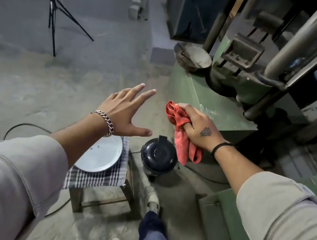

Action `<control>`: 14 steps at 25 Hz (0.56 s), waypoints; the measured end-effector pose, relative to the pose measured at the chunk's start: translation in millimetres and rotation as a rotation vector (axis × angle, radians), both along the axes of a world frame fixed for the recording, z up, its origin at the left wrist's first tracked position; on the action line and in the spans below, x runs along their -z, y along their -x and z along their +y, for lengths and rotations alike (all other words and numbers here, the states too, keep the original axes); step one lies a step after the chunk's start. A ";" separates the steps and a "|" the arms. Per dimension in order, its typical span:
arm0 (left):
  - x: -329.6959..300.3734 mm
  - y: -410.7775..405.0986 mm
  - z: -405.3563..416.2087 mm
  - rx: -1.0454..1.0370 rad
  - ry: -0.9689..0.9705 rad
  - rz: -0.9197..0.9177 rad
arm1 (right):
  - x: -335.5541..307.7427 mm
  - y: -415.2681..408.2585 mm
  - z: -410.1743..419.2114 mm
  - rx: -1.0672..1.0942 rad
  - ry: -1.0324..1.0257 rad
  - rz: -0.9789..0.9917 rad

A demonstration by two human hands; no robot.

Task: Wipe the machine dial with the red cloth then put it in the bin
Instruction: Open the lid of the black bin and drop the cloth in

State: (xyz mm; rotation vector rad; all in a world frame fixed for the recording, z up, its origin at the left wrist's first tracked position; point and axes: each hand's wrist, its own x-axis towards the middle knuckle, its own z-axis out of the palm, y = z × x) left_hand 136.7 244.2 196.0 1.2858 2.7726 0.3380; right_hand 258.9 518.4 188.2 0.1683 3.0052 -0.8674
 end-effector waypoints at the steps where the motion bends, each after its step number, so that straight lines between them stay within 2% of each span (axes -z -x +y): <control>1: 6.2 2.1 1.4 0.003 0.003 -0.005 | 8.1 4.0 -0.7 0.006 0.009 -0.011; 7: 51.6 12.5 22.8 0.008 0.024 -0.055 | 70.3 18.4 10.0 0.018 0.077 -0.073; 14: 156.9 38.3 71.9 0.036 0.101 -0.167 | 182.6 29.1 58.7 0.037 0.124 -0.190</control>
